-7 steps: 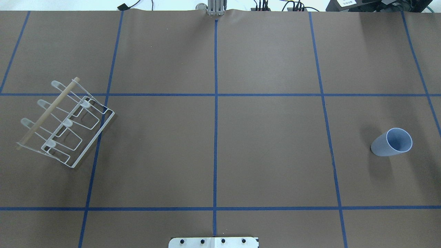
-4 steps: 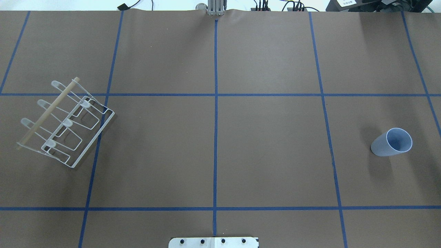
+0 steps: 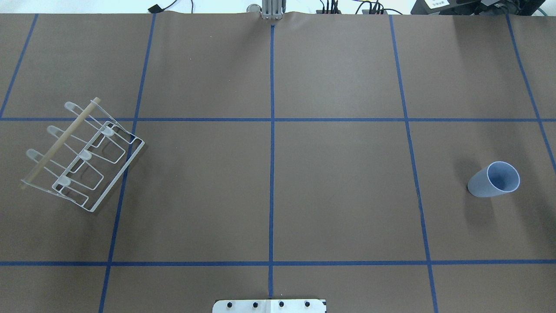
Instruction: Hang cup on cup holder
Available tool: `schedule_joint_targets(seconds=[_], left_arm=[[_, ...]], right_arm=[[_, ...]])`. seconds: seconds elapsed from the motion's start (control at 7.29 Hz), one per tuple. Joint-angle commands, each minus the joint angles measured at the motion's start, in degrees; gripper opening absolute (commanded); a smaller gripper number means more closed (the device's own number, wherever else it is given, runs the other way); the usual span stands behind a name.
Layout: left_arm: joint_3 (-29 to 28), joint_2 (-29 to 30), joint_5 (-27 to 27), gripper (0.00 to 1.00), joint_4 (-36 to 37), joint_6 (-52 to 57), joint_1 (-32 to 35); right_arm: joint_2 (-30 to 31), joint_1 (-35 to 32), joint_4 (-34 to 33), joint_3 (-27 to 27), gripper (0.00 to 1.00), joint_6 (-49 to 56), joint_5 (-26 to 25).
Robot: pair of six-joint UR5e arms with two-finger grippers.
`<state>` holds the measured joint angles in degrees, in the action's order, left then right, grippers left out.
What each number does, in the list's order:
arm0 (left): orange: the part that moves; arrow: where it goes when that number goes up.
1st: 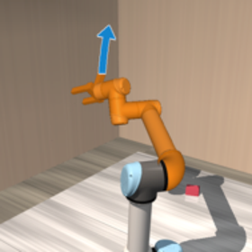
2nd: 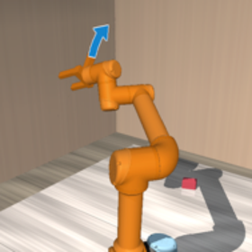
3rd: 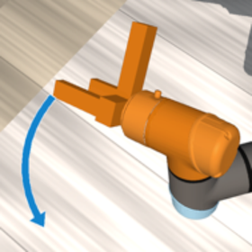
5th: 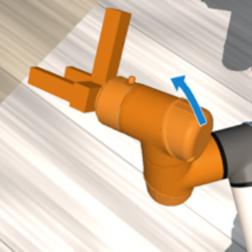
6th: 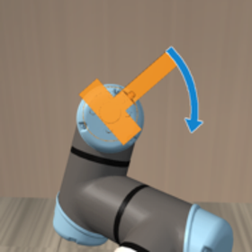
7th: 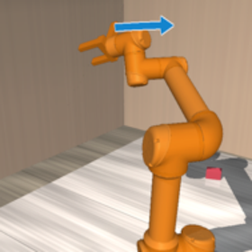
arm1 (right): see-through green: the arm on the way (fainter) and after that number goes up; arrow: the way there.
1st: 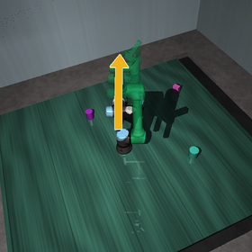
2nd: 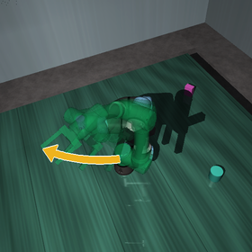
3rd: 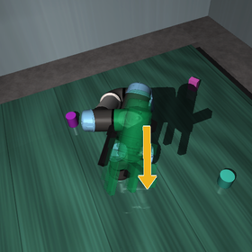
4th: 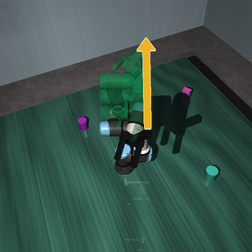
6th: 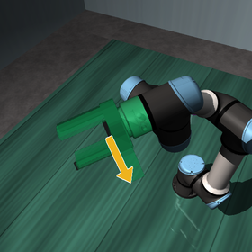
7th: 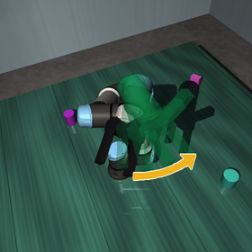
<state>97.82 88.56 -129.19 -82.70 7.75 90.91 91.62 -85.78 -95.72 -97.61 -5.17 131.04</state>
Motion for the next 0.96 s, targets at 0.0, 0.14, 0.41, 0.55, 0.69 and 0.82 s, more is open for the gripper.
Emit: schedule_joint_targets(seconds=[0.0, 0.14, 0.41, 0.55, 0.69, 0.82], left_arm=[[2.70, -0.14, -0.27, 0.98, 0.26, 0.07, 0.06], [4.03, -0.40, -1.49, 0.98, 1.04, 0.16, -0.03], [6.83, -0.49, -2.12, 0.98, 0.70, 0.16, -0.47], [8.51, -2.06, -2.12, 0.98, 0.18, 0.24, -0.47], [8.79, -2.42, -2.47, 0.98, 0.09, 0.51, -0.47], [8.61, -2.69, -5.17, 0.98, 0.09, 0.51, -0.47]], right_arm=[[-1.34, 1.31, 0.01, -3.10, 1.00, 0.42, -0.87], [-4.57, 1.58, -0.69, -3.46, 1.00, 0.51, -0.79], [-2.93, 4.20, 0.27, -3.73, 1.00, 0.51, 4.81], [-1.80, 6.48, 1.92, -4.86, 1.00, 0.68, 6.84], [-0.05, 8.24, 4.55, -5.31, 1.00, 0.69, 7.04], [1.62, 10.70, 8.41, -5.49, 1.00, 0.69, 9.21]])
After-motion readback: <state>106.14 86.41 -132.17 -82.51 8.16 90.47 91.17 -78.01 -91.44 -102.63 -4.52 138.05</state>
